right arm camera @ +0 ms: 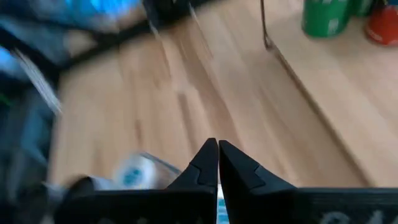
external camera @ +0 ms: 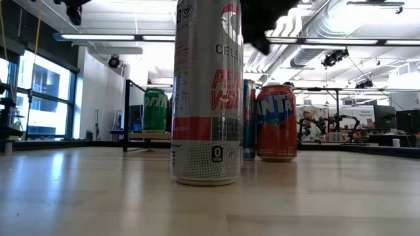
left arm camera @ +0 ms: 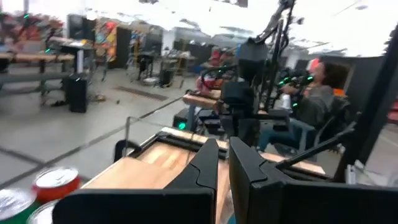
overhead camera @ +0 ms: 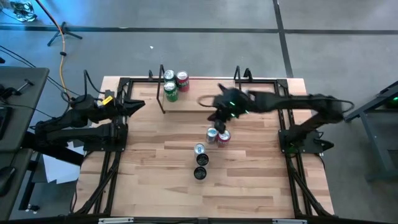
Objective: Place canned beverage on shelf
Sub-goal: Put the red soda can on the shelf aligned with the red soda can
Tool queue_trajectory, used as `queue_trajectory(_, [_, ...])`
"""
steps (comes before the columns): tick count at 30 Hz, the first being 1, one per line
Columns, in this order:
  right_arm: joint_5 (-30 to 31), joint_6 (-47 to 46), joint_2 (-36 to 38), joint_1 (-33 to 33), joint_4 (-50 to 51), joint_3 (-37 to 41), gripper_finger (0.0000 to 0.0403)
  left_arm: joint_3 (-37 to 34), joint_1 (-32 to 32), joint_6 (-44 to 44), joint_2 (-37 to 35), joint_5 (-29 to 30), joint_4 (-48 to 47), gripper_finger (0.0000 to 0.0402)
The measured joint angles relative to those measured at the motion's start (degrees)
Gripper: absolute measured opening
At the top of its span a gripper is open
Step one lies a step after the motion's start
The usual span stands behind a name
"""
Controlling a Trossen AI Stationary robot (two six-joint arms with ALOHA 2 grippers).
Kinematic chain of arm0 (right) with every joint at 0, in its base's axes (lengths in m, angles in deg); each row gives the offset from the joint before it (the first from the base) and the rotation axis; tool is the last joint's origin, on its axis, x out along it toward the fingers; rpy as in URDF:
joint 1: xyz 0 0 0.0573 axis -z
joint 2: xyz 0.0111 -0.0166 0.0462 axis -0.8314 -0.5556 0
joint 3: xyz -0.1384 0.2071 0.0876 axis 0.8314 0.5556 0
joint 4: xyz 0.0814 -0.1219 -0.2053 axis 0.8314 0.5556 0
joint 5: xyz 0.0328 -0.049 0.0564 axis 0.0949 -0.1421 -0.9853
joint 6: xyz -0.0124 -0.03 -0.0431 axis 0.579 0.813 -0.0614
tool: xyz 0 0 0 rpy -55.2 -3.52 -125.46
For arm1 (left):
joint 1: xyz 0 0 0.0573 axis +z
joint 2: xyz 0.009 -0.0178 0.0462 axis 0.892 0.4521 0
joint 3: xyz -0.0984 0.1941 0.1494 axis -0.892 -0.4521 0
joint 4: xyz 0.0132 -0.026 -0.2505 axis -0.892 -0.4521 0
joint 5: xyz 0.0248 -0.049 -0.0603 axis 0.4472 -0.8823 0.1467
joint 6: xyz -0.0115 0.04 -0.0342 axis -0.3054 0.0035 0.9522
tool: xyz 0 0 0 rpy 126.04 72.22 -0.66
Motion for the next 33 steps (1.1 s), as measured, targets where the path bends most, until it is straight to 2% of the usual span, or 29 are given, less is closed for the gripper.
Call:
queue_trajectory(4, [5.6,-6.9,10.2,-4.5,-14.1,12.1,0.0,-7.2,0.0,2.2,0.7,-3.1,15.4,0.0001])
queue_trajectory(7, [8.8,-7.2,15.6,-7.5,-20.4,17.5,0.0,-12.7,0.0,7.6,2.4,-4.0,26.8,0.0001])
queue_trajectory(10, [10.6,-4.7,19.4,-9.4,-23.8,20.8,0.0,-15.6,0.0,12.0,4.2,-3.3,32.8,0.0001])
queue_trajectory(14, [10.9,-1.3,22.0,-10.2,-24.8,22.9,0.0,-16.0,0.0,14.0,6.6,-1.1,33.3,0.0])
queue_trajectory(20, [9.5,0.9,21.8,-10.2,-25.7,22.9,0.0,-14.3,-0.2,14.0,9.4,-0.1,34.1,0.0])
queue_trajectory(25, [9.5,5.1,21.8,-10.2,-25.8,22.9,0.0,-11.9,-1.9,10.2,13.2,-0.2,33.8,0.0])
queue_trajectory(33, [11.5,5.5,21.7,-10.2,-26.2,22.9,0.0,-11.1,-3.2,9.0,15.4,-0.6,33.9,0.0])
